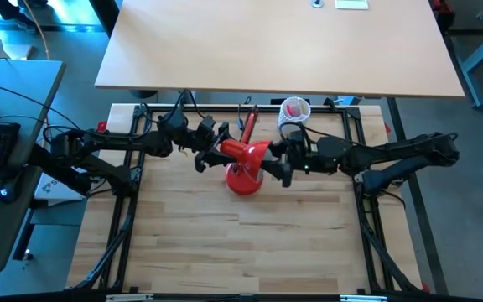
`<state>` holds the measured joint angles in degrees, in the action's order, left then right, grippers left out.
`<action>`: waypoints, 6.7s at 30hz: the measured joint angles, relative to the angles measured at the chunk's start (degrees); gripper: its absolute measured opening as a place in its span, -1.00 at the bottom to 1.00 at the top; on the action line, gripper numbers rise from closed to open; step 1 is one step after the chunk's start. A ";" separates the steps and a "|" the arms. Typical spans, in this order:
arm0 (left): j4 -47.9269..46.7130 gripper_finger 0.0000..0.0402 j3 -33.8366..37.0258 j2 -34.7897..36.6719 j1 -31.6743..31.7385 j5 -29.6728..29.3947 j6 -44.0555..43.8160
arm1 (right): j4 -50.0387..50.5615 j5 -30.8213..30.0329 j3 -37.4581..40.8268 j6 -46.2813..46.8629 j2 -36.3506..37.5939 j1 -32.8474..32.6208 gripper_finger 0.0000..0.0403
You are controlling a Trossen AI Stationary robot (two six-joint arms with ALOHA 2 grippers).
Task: Screw lightbulb
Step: Remove the white lightbulb from the red lamp
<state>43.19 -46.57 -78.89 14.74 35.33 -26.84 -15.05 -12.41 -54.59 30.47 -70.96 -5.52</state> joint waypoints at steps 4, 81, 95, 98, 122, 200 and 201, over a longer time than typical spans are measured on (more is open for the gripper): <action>0.23 0.25 -0.07 0.07 0.22 0.20 -1.01 | 1.06 0.51 -1.30 -5.20 0.13 -0.02 0.50; -3.10 0.25 -0.04 0.04 -2.67 5.26 -5.64 | 9.78 -27.51 -8.46 -45.14 -8.02 -13.79 0.24; -3.11 0.25 -0.04 0.04 -2.78 4.00 -6.73 | 8.28 -29.49 -8.46 -81.01 -8.00 -14.54 0.40; -3.02 0.25 -0.04 0.04 -2.86 3.82 -6.96 | 7.46 -30.55 -8.44 -85.58 -8.04 -15.62 0.42; -3.25 0.25 -0.04 0.06 -2.34 1.04 -6.54 | 13.69 -47.32 -8.44 -26.99 -7.91 -24.26 0.53; -3.29 0.25 0.02 0.04 3.34 10.06 -7.95 | 11.63 -23.67 -8.46 -17.68 -8.26 -11.03 0.62; -3.22 0.25 0.02 0.04 3.34 10.00 -7.83 | 11.30 -21.38 -8.46 -18.42 -8.26 -10.09 0.62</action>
<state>39.97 -46.54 -78.85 18.09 45.33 -34.67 -3.75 -33.78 -63.05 12.06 -79.22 -15.61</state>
